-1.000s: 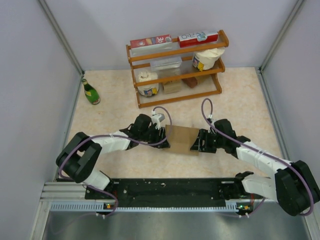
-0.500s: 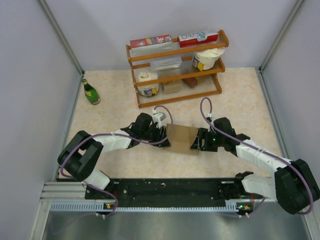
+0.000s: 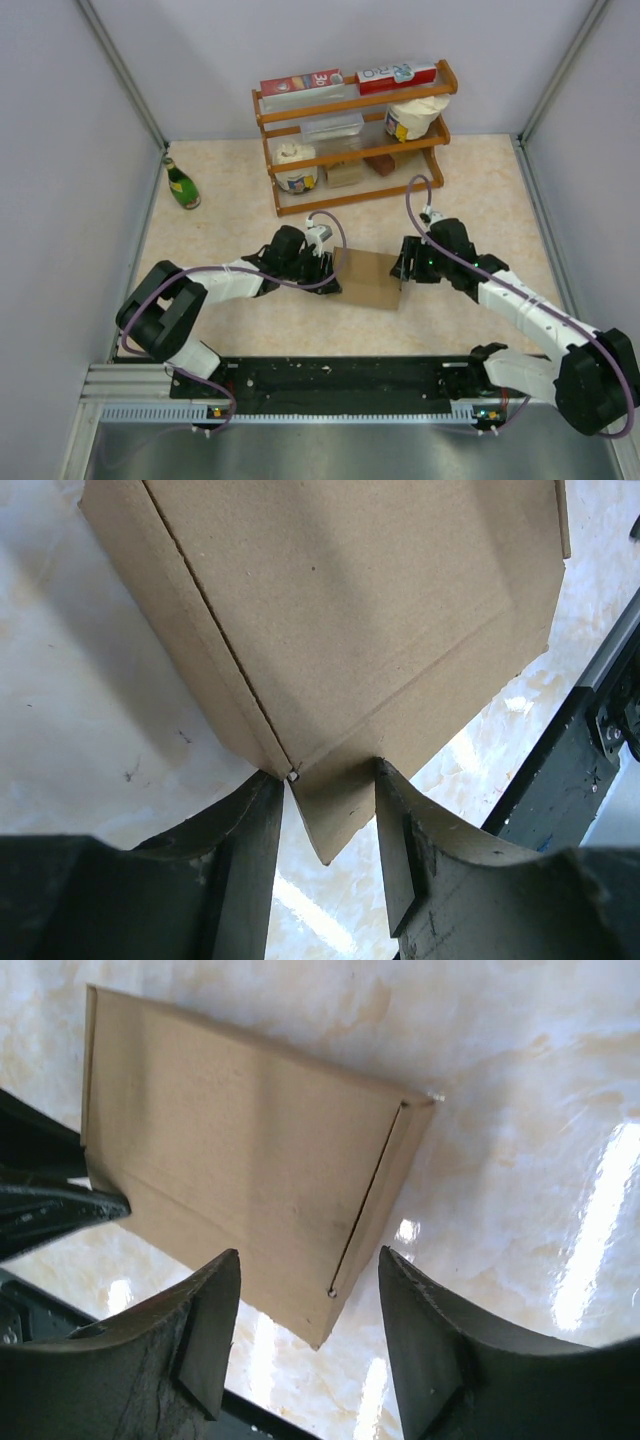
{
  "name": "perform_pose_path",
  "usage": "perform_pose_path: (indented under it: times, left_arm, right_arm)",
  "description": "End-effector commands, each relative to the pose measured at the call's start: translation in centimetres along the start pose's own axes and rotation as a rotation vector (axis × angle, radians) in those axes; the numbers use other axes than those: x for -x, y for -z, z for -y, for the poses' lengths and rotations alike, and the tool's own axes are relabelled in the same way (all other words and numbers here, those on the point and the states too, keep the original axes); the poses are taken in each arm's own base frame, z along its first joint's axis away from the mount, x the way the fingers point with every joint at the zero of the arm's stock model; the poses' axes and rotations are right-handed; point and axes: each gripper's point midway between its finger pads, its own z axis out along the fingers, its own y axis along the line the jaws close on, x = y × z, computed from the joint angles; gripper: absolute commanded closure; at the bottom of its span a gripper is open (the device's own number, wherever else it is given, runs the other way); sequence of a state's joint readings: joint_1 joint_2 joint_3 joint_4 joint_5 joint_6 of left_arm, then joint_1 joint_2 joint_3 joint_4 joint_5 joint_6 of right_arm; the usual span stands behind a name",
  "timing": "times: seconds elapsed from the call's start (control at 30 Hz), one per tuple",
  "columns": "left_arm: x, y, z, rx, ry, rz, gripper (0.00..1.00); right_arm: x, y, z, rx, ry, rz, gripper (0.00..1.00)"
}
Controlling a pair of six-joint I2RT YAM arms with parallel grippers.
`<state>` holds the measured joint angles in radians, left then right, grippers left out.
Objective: Fold the paper box
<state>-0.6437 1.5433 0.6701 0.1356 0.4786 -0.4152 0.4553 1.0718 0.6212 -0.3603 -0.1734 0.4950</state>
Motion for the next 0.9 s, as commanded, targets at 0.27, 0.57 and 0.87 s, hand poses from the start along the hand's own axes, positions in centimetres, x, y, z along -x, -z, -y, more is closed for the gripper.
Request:
perform_pose_path:
  times: [0.27,0.57,0.87]
  left_arm:
    - [1.8,-0.3,0.6,-0.015,-0.049,0.044,0.55]
    - [1.6,-0.4,0.4,-0.011,-0.047,0.041,0.55]
    - [1.5,-0.7,-0.1,-0.011,-0.074,0.055,0.6]
  right_arm:
    - [5.0,-2.7,1.7,-0.128,-0.02,0.07,0.5]
    - [5.2,-3.8,2.6,-0.148,-0.045,0.074,0.57]
    - [4.4,-4.6,3.1,-0.153,-0.055,0.047,0.59]
